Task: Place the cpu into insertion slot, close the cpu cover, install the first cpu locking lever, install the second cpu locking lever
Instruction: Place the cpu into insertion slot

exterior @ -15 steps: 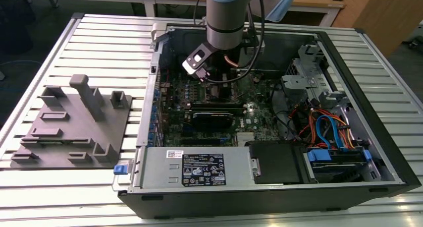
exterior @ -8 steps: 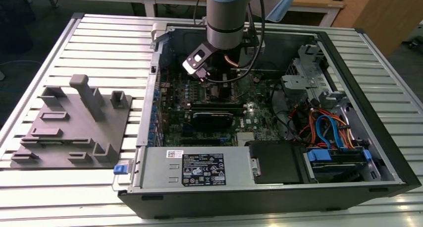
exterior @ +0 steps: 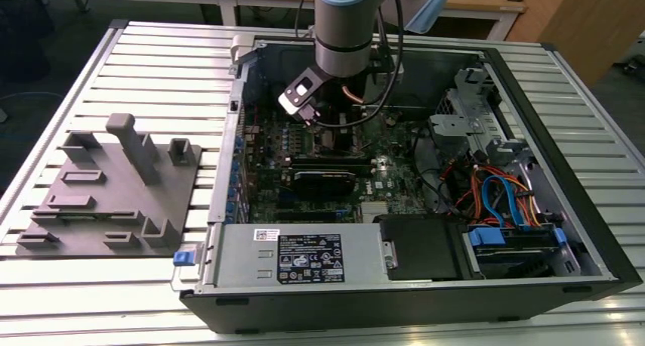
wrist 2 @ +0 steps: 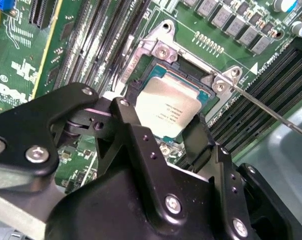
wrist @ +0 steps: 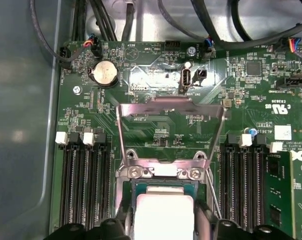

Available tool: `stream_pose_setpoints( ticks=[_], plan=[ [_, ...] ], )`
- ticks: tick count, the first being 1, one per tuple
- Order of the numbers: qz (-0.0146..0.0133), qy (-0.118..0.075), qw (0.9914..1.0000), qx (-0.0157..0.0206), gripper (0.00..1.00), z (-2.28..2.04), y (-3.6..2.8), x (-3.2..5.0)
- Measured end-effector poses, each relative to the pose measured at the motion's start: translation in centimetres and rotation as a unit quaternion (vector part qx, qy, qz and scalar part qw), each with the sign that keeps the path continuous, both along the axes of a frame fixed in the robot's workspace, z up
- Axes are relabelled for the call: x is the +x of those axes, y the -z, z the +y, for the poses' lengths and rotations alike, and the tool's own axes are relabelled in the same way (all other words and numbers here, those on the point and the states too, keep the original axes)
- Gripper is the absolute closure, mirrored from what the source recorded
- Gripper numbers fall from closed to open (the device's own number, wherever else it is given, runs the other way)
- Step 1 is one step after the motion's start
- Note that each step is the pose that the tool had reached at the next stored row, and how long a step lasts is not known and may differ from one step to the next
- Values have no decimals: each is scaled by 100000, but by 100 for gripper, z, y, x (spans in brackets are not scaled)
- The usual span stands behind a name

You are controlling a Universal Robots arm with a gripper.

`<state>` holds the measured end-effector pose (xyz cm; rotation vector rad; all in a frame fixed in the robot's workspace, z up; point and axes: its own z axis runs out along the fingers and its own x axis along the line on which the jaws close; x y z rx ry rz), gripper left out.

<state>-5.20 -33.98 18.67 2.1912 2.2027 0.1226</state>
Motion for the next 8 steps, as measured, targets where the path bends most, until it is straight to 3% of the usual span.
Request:
stream_pose_setpoints(
  ticks=[1,8],
  plan=[
    [11,-1,100000,-17,39,-1,4,0],
    [3,2,100000,16,39,0,5,0]
  ],
)
